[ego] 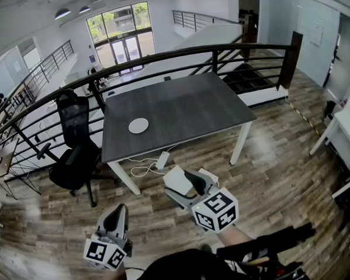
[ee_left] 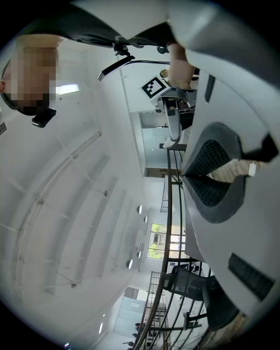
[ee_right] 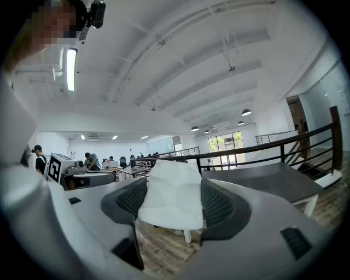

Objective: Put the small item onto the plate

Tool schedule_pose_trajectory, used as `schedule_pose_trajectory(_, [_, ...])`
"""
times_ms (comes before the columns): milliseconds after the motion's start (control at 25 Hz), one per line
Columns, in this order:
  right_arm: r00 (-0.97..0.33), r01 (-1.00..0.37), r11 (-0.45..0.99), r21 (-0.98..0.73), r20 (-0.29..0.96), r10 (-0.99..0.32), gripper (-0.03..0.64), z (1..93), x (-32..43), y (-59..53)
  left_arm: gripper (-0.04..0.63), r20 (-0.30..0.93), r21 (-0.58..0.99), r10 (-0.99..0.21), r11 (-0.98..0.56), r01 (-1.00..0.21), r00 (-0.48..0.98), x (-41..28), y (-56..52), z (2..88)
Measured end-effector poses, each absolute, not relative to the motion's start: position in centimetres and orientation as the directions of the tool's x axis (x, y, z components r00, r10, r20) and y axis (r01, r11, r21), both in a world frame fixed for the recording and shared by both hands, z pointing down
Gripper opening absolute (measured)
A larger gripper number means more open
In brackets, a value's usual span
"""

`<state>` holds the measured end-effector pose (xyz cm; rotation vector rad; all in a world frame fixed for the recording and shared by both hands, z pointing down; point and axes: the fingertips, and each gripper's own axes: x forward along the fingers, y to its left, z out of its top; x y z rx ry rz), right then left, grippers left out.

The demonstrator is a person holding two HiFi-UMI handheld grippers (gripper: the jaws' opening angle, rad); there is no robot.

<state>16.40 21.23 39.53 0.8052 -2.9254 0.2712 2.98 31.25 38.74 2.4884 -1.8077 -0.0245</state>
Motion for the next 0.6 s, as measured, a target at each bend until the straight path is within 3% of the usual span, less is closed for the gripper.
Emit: schedule_pose_trajectory(600, [-0.837,-0.545,0.829,-0.121,0.129,-0.532,0.319,39.5,17.4,21.9,0.005,0.030,0.066,-0.943,-0.328,-0.942,0.331,4.1,32.8,39.0])
